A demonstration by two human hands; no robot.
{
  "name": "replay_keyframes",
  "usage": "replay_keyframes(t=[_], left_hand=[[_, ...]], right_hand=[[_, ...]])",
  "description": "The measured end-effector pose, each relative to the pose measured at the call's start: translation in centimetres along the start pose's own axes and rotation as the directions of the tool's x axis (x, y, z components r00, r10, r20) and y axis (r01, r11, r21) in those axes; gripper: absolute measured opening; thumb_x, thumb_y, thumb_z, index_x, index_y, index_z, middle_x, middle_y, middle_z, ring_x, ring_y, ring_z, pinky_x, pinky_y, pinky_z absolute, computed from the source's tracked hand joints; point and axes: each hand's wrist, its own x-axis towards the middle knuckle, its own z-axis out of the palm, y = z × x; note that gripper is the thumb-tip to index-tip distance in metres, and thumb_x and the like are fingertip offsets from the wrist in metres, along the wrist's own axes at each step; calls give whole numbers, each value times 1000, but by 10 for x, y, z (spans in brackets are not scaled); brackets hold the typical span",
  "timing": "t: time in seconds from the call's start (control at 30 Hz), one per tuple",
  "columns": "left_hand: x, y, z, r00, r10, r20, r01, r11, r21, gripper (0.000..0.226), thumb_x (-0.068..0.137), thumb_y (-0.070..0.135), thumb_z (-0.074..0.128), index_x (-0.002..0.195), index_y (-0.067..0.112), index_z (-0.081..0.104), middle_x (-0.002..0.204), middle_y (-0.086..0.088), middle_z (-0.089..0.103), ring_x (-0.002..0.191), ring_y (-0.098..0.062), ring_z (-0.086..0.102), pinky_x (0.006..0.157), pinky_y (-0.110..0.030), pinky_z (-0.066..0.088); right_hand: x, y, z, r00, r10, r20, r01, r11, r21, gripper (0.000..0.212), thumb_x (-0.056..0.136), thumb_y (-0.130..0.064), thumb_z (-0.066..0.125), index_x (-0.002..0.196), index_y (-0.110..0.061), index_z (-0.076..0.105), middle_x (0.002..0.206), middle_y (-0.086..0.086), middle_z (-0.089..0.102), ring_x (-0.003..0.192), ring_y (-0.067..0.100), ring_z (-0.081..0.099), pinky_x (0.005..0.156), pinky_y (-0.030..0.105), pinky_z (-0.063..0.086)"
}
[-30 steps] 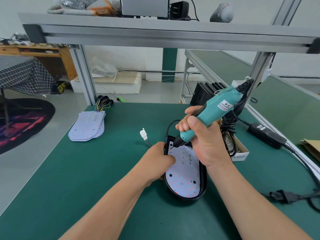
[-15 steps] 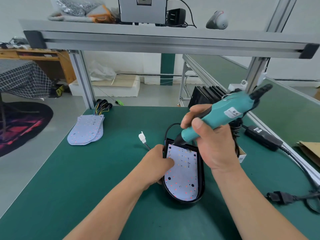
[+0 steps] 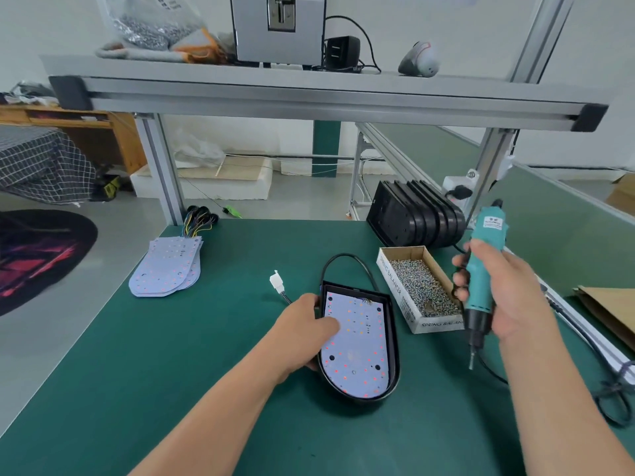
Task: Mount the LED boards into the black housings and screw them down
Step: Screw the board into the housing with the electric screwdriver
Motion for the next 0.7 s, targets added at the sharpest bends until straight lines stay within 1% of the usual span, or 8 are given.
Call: replay_keyframes(t=[0.07,0.17,0.27,0.37,0.47,0.53,0.6,0.7], left_hand=[[-1,1,0,1000,-3,2,3,1000,-4,31,83,27,60,113,18,60,107,-10,76,95,-32,77,70,-52,66],[-1,2,-1,1000,-6,-2,6,1000,-10,31,84,30,61,112,18,61,107,-9,77,96,-32,77,71,-52,66],[1,0,-1,1000,-8,3,9,999,-34,31,85,30,61,112,17,62,105,-9,78,94,-31,78,67,-45,66],[4,-3,-2,1000,-1,18,2,998,-69,20,96,21,58,114,15,65,104,-7,80,84,-23,79,59,-32,60],[5,-5,-5,1000,6,16,-4,996,-94,17,101,15,56,112,13,68,102,-8,80,79,-17,77,57,-27,56],[6,-6,-6,1000,-1,20,3,993,-116,17,104,15,55,114,16,69,102,-2,82,84,-17,79,58,-26,57],[7,-7,-8,1000,-8,28,12,990,-140,18,106,16,54,116,20,69,103,3,82,86,-18,80,57,-26,58],[10,-8,-10,999,-10,31,15,986,-164,17,107,19,55,117,22,69,105,4,82,87,-18,80,58,-28,58]], right_hand=[[7,0,-18,998,57,-31,-59,996,-62,20,97,-22,69,111,-11,62,85,8,72,56,18,63,44,28,50],[13,2,-45,995,81,-56,-93,960,-264,22,99,-17,68,118,-9,62,86,6,73,59,17,67,44,30,51],[13,6,-64,995,77,-70,-101,876,-472,19,100,-19,69,117,-19,62,102,10,69,70,19,72,48,32,56],[14,14,-70,993,82,-81,-116,745,-657,24,101,-17,68,122,-18,56,110,17,66,85,29,69,63,39,59],[12,15,-69,998,44,-44,-61,546,-835,24,101,-26,67,121,-18,57,106,9,67,91,27,63,80,40,50],[11,13,-67,998,40,-42,-56,456,-888,26,100,-33,66,118,-18,55,105,8,65,92,26,61,81,41,47],[10,12,-64,999,13,-44,-46,322,-946,31,99,-38,64,117,-15,52,111,15,61,95,31,59,80,44,46],[11,12,-63,997,-51,-51,-39,213,-976,63,99,-39,66,150,-9,46,138,23,52,128,42,46,103,51,44]])
